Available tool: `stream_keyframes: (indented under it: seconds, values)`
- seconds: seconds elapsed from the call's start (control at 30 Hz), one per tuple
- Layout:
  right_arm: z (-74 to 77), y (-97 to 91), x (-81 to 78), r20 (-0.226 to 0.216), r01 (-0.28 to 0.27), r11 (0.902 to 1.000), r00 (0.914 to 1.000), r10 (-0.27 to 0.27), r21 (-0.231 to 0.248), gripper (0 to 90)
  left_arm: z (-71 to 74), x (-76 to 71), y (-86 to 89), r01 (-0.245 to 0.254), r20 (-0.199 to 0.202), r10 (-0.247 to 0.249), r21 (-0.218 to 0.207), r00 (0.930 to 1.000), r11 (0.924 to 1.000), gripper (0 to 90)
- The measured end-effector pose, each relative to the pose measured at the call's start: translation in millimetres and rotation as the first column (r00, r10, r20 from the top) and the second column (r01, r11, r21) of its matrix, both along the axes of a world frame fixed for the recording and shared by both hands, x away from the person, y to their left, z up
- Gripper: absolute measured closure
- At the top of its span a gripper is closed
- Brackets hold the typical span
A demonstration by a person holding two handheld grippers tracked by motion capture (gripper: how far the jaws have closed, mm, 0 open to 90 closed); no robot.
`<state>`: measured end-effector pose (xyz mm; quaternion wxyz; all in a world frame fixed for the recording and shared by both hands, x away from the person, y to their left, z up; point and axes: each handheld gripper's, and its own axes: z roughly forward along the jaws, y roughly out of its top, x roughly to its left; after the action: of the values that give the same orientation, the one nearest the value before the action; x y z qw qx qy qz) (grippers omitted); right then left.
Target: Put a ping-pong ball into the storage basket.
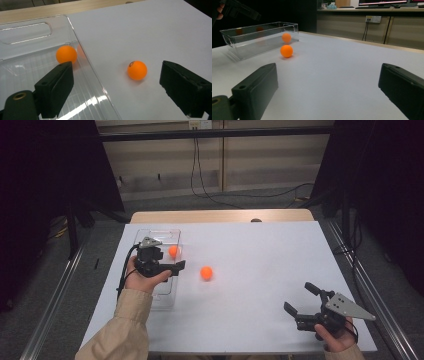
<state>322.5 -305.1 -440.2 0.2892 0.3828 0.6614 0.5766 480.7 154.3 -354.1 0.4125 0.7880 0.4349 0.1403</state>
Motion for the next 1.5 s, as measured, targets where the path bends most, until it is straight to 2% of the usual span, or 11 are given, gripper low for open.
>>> stream_keyframes:
  seconds: [0.1,0.13,0.23,0.3,0.33,0.4,0.5,0.53,0.6,0.87,1.5]
  values:
    - [-0.1,0.1,-0.1,-0.003,0.002,1.0000,1.0000,-0.002,0.002,2.1,0.8,0.0,-1.4,0.001,0.005,-0.001,0.007,1.0000,1.0000,12.0]
    - [-0.2,0.1,-0.1,-0.003,0.005,1.0000,1.0000,-0.005,0.004,2.0,0.1,-0.5,-4.3,-0.020,0.008,0.020,-0.022,0.9998,0.9996,12.0]
    - [-0.3,0.2,-0.5,-0.004,0.013,0.9999,0.9999,-0.013,0.009,2.1,0.8,0.3,-3.7,0.005,0.001,-0.005,0.009,1.0000,0.9999,11.9]
    - [-0.3,0.1,-0.5,-0.005,0.011,0.9999,0.9999,-0.011,0.006,2.1,0.8,0.4,-4.5,0.006,0.002,-0.006,0.010,1.0000,0.9999,11.9]
    - [-0.3,0.4,-0.6,-0.005,0.013,0.9999,0.9999,-0.013,0.010,2.1,0.0,0.1,-6.9,-0.012,0.006,0.012,-0.013,0.9999,0.9998,11.8]
    - [-0.8,0.2,-0.4,-0.001,0.005,1.0000,1.0000,-0.005,-0.006,2.1,0.5,0.6,-5.6,0.018,0.003,-0.018,0.011,0.9998,0.9998,11.7]
    - [-0.7,0.2,-0.6,-0.001,0.004,1.0000,1.0000,-0.004,-0.005,2.1,0.2,-0.4,-7.9,0.002,0.004,-0.002,0.001,1.0000,1.0000,11.5]
    - [-0.8,0.2,-0.7,-0.003,0.004,1.0000,1.0000,-0.004,-0.003,2.1,0.9,-0.1,-6.7,0.017,0.003,-0.017,0.017,0.9998,0.9997,11.5]
    - [-0.8,0.8,-0.6,-0.006,0.006,1.0000,1.0000,-0.006,0.000,2.1,0.4,-0.4,-8.3,0.000,0.007,0.000,-0.005,1.0000,1.0000,11.3]
    - [-0.8,0.9,-0.9,-0.004,0.003,1.0000,1.0000,-0.003,0.000,2.1,1.3,-1.5,-10.8,0.014,0.005,-0.014,0.012,0.9999,0.9998,10.9]
    - [-1.7,-3.0,-3.1,-0.007,0.008,1.0000,0.9999,-0.008,-0.002,2.1,0.0,0.2,-27.4,0.044,0.008,-0.044,-0.002,0.9990,0.9990,10.5]
